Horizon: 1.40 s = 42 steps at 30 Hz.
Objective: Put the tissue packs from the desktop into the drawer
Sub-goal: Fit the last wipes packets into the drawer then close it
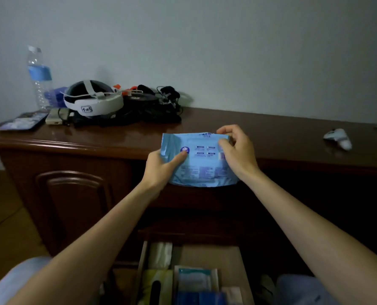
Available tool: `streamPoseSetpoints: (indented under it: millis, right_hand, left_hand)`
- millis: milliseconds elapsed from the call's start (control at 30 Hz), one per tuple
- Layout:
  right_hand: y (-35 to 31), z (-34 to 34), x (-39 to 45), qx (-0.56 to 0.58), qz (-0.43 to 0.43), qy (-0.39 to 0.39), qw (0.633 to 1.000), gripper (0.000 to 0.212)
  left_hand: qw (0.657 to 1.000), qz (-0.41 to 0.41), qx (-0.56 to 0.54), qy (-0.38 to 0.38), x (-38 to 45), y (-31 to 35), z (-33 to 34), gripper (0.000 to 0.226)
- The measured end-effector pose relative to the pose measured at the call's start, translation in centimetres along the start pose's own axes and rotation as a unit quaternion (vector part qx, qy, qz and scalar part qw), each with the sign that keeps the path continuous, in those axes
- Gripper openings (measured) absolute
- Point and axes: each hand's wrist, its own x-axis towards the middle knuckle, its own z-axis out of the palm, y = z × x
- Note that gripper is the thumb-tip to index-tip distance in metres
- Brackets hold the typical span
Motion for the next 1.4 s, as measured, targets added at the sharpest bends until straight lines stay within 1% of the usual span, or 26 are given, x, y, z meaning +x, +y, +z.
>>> streamPoseSetpoints:
  millis: [33, 100, 167, 200, 267, 300, 367, 400, 433, 467, 500, 533, 600, 667, 733, 833, 900, 967, 1000, 1067, 1100, 1167, 1233, 1267, 1333, 1400]
  right_hand:
    - [1.0, -0.5, -2.0, -0.038, -0.010, -0.015, 0.999, 0.021]
    - [3.4, -1.1, -6.1, -0.138, -0.032, -0.079, 0.987, 0.032]
    - [6.9, -1.2, -10.2, -0.261, -0.050, -0.173, 0.949, 0.044]
    - [8.8, -1.0, -12.1, -0.298, -0.042, -0.231, 0.925, 0.045]
    - [12.6, -0.2, -15.9, -0.303, 0.011, -0.343, 0.889, 0.036]
    - [14.4, 0.5, -17.6, -0.288, 0.042, -0.387, 0.875, 0.037]
    - [18.0, 1.8, -20.6, -0.267, 0.081, -0.441, 0.853, 0.042]
    - [19.7, 2.5, -21.9, -0.264, 0.089, -0.450, 0.848, 0.040]
    - [21.1, 3.0, -22.9, -0.271, 0.095, -0.443, 0.849, 0.033]
    - [22.5, 3.4, -23.5, -0.285, 0.093, -0.427, 0.853, 0.021]
    - [23.7, 3.7, -23.8, -0.307, 0.087, -0.406, 0.856, 0.022]
    - [24.9, 3.9, -23.9, -0.338, 0.083, -0.391, 0.852, 0.037]
    - [27.3, 4.4, -24.0, -0.415, 0.069, -0.387, 0.821, 0.053]
    - [29.5, 5.1, -24.0, -0.480, 0.046, -0.391, 0.784, 0.061]
    - [31.2, 5.9, -23.7, -0.512, 0.039, -0.396, 0.761, 0.063]
    - [33.8, 7.2, -23.0, -0.533, 0.040, -0.413, 0.738, 0.069]
    - [35.0, 7.9, -22.3, -0.532, 0.027, -0.418, 0.736, 0.075]
    - [36.1, 8.5, -22.2, -0.525, -0.023, -0.423, 0.739, 0.077]
    - [36.3, 8.6, -22.3, -0.512, -0.074, -0.417, 0.747, 0.077]
    - [36.8, 8.5, -23.2, -0.479, -0.179, -0.391, 0.765, 0.079]
    - [36.9, 8.4, -23.8, -0.461, -0.208, -0.406, 0.761, 0.084]
    - [37.1, 8.3, -25.4, -0.433, -0.199, -0.482, 0.735, 0.085]
    - [37.4, 8.4, -27.2, -0.427, -0.153, -0.540, 0.710, 0.080]
    - [37.5, 8.4, -27.6, -0.425, -0.128, -0.549, 0.708, 0.077]
    - [37.7, 8.3, -27.5, -0.412, -0.083, -0.553, 0.719, 0.068]
    - [37.8, 8.0, -26.9, -0.383, -0.068, -0.552, 0.737, 0.059]
  left_hand:
    - [1.000, -0.014, -0.012, -0.003, -1.7, -1.3, -0.2, 0.025]
    - [0.997, -0.066, -0.043, -0.008, -5.1, -4.0, -0.8, 0.023]
    - [0.990, -0.136, -0.025, -0.024, -8.1, -7.5, -1.9, 0.028]
    - [0.985, -0.167, -0.004, -0.036, -9.4, -9.4, -2.4, 0.030]
    - [0.973, -0.221, 0.029, -0.055, -11.8, -13.2, -3.1, 0.033]
    - [0.967, -0.242, 0.043, -0.069, -12.8, -15.0, -3.3, 0.031]
    - [0.953, -0.260, 0.100, -0.119, -14.3, -18.5, -3.5, 0.020]
    - [0.945, -0.255, 0.149, -0.139, -14.8, -20.2, -3.5, 0.015]
    - [0.938, -0.240, 0.205, -0.145, -15.2, -21.8, -3.6, 0.017]
    - [0.932, -0.225, 0.252, -0.134, -15.5, -23.2, -3.6, 0.022]
    - [0.928, -0.220, 0.283, -0.106, -15.7, -24.4, -3.8, 0.027]
    - [0.926, -0.224, 0.297, -0.074, -16.1, -25.4, -4.0, 0.030]
    - [0.920, -0.236, 0.310, -0.045, -16.9, -27.3, -4.5, 0.033]
    - [0.907, -0.237, 0.345, -0.052, -17.7, -29.0, -4.9, 0.034]
    - [0.896, -0.228, 0.376, -0.055, -18.1, -30.1, -5.1, 0.032]
    - [0.881, -0.198, 0.421, -0.083, -18.8, -31.6, -5.2, 0.031]
    - [0.878, -0.174, 0.432, -0.113, -19.7, -32.4, -5.4, 0.033]
    - [0.880, -0.172, 0.425, -0.126, -20.2, -33.3, -5.6, 0.034]
    - [0.880, -0.180, 0.423, -0.120, -20.2, -33.6, -5.5, 0.035]
    - [0.882, -0.211, 0.413, -0.081, -19.7, -34.1, -5.3, 0.042]
    - [0.884, -0.225, 0.406, -0.056, -19.3, -34.1, -5.1, 0.046]
    - [0.886, -0.242, 0.393, -0.042, -18.6, -34.4, -4.7, 0.052]
    - [0.881, -0.238, 0.404, -0.064, -18.4, -34.6, -4.4, 0.051]
    - [0.875, -0.229, 0.419, -0.073, -18.4, -34.7, -4.2, 0.049]
    - [0.858, -0.205, 0.462, -0.093, -18.6, -34.9, -3.9, 0.043]
    - [0.829, -0.176, 0.513, -0.136, -18.7, -35.1, -3.7, 0.041]
